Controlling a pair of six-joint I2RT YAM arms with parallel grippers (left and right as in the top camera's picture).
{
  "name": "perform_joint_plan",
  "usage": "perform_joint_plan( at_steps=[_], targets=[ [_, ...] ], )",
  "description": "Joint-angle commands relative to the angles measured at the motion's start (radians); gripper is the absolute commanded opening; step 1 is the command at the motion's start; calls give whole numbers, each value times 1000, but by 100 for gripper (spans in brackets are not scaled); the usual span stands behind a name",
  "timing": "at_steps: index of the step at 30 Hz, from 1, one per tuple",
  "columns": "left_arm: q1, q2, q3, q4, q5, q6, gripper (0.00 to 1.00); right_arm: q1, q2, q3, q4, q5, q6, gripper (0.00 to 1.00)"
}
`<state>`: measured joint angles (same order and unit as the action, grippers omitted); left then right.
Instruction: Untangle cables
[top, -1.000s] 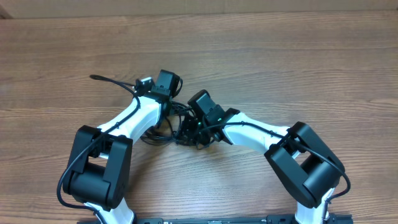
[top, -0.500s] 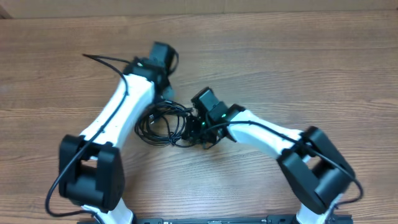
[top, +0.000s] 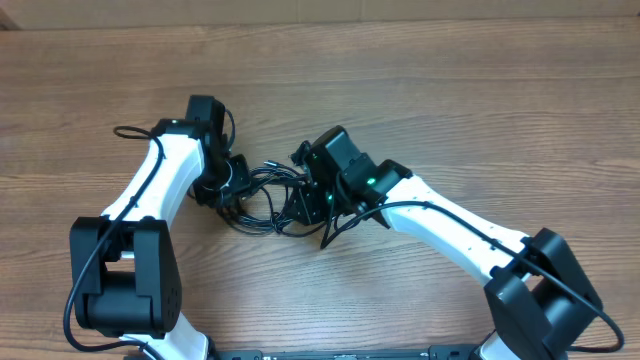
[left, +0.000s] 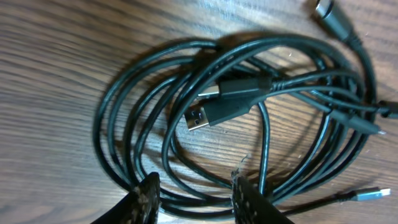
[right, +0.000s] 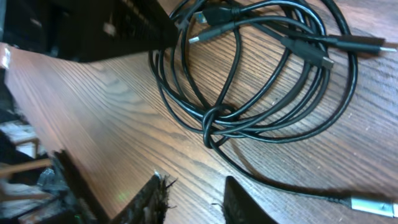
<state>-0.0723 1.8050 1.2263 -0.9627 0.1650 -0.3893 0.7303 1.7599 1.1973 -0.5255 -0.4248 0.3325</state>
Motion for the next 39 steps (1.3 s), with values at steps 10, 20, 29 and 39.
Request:
perform_joint_plan(
  at_steps=[10, 20, 29, 39],
  targets=[
    [-21, 47, -131, 134, 42, 0, 17, 37, 26, 15, -144, 117, -107, 42],
    [-99, 60, -133, 240, 143, -30, 4, -54, 26, 15, -248, 118, -175, 39],
    [-231, 92, -133, 412, 146, -152, 4, -121, 26, 15, -309, 118, -178, 33],
    [-282, 246, -74, 542, 352, -189, 4, -206, -15, 15, -345, 118, -185, 31]
  ],
)
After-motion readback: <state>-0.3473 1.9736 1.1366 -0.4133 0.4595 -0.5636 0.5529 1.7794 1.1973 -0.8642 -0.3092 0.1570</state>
